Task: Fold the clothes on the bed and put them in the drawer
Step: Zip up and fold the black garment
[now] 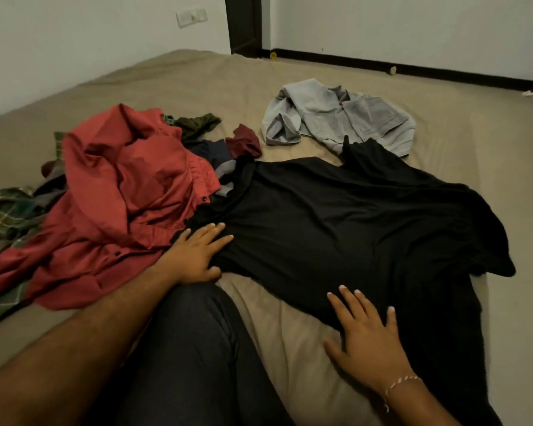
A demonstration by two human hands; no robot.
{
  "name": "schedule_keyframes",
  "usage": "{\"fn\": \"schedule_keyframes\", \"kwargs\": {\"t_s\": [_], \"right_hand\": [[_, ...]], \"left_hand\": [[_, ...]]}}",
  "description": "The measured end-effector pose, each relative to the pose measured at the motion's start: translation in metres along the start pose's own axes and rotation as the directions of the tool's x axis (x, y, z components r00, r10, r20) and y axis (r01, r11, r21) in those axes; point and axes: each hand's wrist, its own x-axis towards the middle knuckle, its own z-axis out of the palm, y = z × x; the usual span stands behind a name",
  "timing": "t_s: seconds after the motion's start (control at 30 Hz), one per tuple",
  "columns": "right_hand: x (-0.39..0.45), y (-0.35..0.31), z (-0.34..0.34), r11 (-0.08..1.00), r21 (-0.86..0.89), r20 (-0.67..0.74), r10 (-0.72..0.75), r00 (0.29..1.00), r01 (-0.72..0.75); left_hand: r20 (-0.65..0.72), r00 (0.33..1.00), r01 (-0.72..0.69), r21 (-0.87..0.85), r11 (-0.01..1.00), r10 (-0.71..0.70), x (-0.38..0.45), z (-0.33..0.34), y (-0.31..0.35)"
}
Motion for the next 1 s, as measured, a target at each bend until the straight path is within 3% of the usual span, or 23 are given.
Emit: {"fn": "schedule_keyframes", "kwargs": {"t_s": [0.13, 0.2, 0.27, 0.37, 0.57, 0.6, 0.67, 0.73, 0.8, 0.9, 1.0], "right_hand": [[-0.016, 0.021, -0.001, 0.982, 0.024, -0.108, 0.189, 0.976, -0.187], [-0.025, 0.038, -0.001, 0.965, -0.033, -0.128, 0.255, 0.958, -0.261], [-0.040, 0.048, 0.000, 0.927, -0.081, -0.189, 0.347, 0.918, -0.367], [-0.063, 0.064, -0.003, 0.865, -0.090, -0.276, 0.455, 0.847, -0.494], [-0.106, 0.094, -0.017, 0.913, 0.063, -0.127, 0.407, 0.904, -0.403], [-0.114, 0.093, -0.020, 0.923, 0.104, -0.098, 0.380, 0.920, -0.371], [-0.128, 0.092, -0.025, 0.946, 0.144, -0.071, 0.304, 0.950, -0.292], [-0.135, 0.098, -0.034, 0.958, 0.155, -0.071, 0.256, 0.964, -0.243], [-0.135, 0.106, -0.052, 0.957, 0.211, -0.089, 0.221, 0.971, -0.199], [-0.120, 0.117, -0.097, 0.910, 0.396, -0.122, 0.187, 0.975, -0.125], [-0.075, 0.136, -0.148, 0.862, 0.481, -0.150, 0.257, 0.955, -0.157]], "left_hand": [[-0.225, 0.955, 0.139, -0.235, 0.962, -0.193, -0.032, 0.007, -0.028], [-0.362, 0.892, 0.137, -0.353, 0.926, -0.270, -0.047, 0.002, -0.035], [-0.454, 0.852, 0.095, -0.355, 0.930, -0.260, -0.060, -0.002, -0.037], [-0.418, 0.854, 0.149, -0.373, 0.916, -0.309, -0.074, -0.013, -0.037], [-0.299, 0.873, 0.183, -0.532, 0.826, -0.386, -0.087, -0.021, -0.050], [-0.279, 0.864, 0.172, -0.618, 0.767, -0.419, -0.088, -0.024, -0.049], [-0.173, 0.867, 0.126, -0.831, 0.541, -0.467, -0.090, -0.027, -0.046], [-0.025, 0.918, 0.098, -0.953, 0.286, -0.397, -0.092, -0.028, -0.046], [0.038, 0.948, 0.075, -0.992, 0.105, -0.316, -0.092, -0.032, -0.049], [0.059, 0.935, 0.030, -0.996, -0.087, -0.350, -0.078, -0.054, -0.045], [0.071, 0.911, -0.020, -0.976, -0.216, -0.406, -0.039, -0.083, -0.031]]}}
